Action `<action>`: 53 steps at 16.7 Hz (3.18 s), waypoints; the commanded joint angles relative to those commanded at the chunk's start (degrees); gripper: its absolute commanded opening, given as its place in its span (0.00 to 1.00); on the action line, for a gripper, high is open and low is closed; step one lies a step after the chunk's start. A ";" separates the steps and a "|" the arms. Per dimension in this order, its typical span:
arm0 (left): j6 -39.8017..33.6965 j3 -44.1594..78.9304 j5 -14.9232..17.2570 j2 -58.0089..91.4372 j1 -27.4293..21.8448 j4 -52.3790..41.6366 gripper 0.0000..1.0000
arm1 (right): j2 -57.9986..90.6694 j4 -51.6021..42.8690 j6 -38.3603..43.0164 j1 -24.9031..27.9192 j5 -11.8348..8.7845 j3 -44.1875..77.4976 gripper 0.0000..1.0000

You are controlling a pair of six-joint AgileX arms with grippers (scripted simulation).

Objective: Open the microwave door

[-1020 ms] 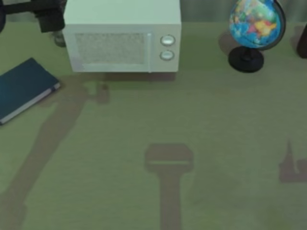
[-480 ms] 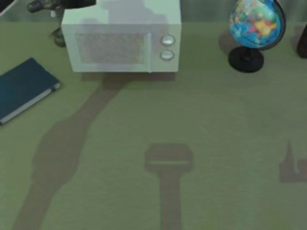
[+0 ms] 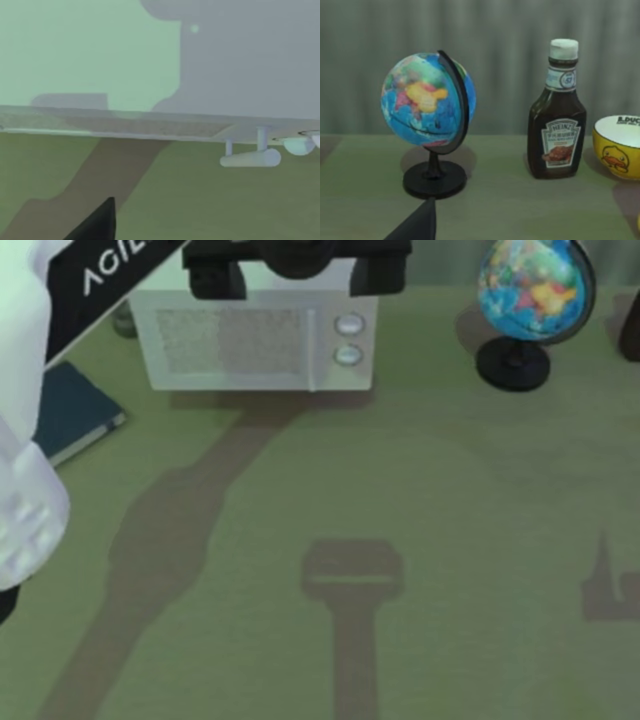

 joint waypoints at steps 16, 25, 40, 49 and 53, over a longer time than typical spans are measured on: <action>2.73 -5.55 1.33 6.20 2.85 12.53 1.00 | 0.00 0.00 0.00 0.00 0.00 0.00 1.00; 2.73 -5.55 1.33 6.20 2.85 12.53 0.32 | 0.00 0.00 0.00 0.00 0.00 0.00 1.00; 2.18 -8.06 2.20 5.27 0.93 13.29 0.00 | 0.00 0.00 0.00 0.00 0.00 0.00 1.00; 1.05 -17.16 0.47 -0.74 1.11 16.73 0.00 | 0.00 0.00 0.00 0.00 0.00 0.00 1.00; 1.05 -17.16 0.47 -0.74 1.11 16.73 0.00 | 0.00 0.00 0.00 0.00 0.00 0.00 1.00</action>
